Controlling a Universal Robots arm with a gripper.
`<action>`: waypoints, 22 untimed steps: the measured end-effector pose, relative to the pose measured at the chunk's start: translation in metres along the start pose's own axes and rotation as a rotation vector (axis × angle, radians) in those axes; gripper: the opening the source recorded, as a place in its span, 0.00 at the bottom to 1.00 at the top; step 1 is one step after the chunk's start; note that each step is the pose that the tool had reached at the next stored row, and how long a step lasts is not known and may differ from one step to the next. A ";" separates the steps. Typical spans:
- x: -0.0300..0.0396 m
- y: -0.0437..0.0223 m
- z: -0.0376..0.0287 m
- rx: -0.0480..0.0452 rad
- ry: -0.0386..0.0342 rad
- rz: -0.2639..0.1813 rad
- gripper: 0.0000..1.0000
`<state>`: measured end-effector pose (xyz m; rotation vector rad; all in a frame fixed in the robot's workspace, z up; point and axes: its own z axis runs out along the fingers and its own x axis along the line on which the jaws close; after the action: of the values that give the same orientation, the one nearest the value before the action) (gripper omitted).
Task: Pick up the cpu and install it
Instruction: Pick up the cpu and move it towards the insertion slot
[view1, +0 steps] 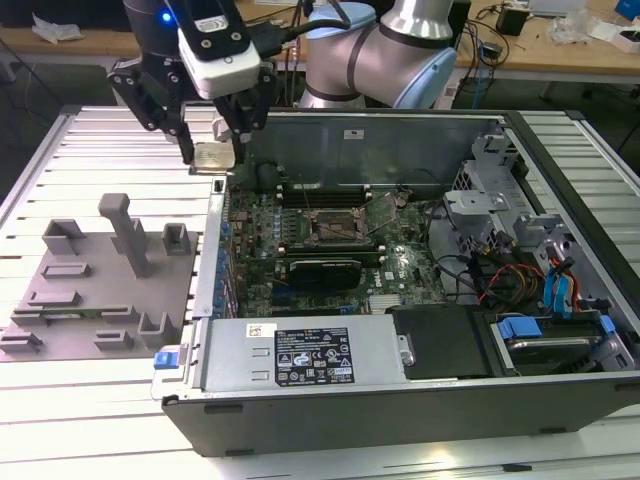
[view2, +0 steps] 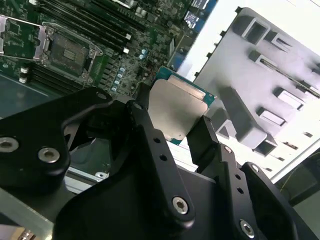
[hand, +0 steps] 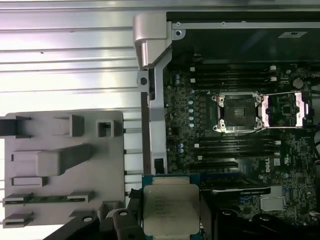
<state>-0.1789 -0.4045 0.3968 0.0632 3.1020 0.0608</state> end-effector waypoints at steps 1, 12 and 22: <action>-0.0023 0.0001 0.0001 0.0000 0.0000 0.000 0.55; -0.0311 0.0013 0.0012 0.0000 0.0000 0.000 0.55; -0.0517 0.0021 0.0020 0.0001 0.0000 0.000 0.55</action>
<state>-0.1271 -0.4044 0.3968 0.0633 3.1021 0.0607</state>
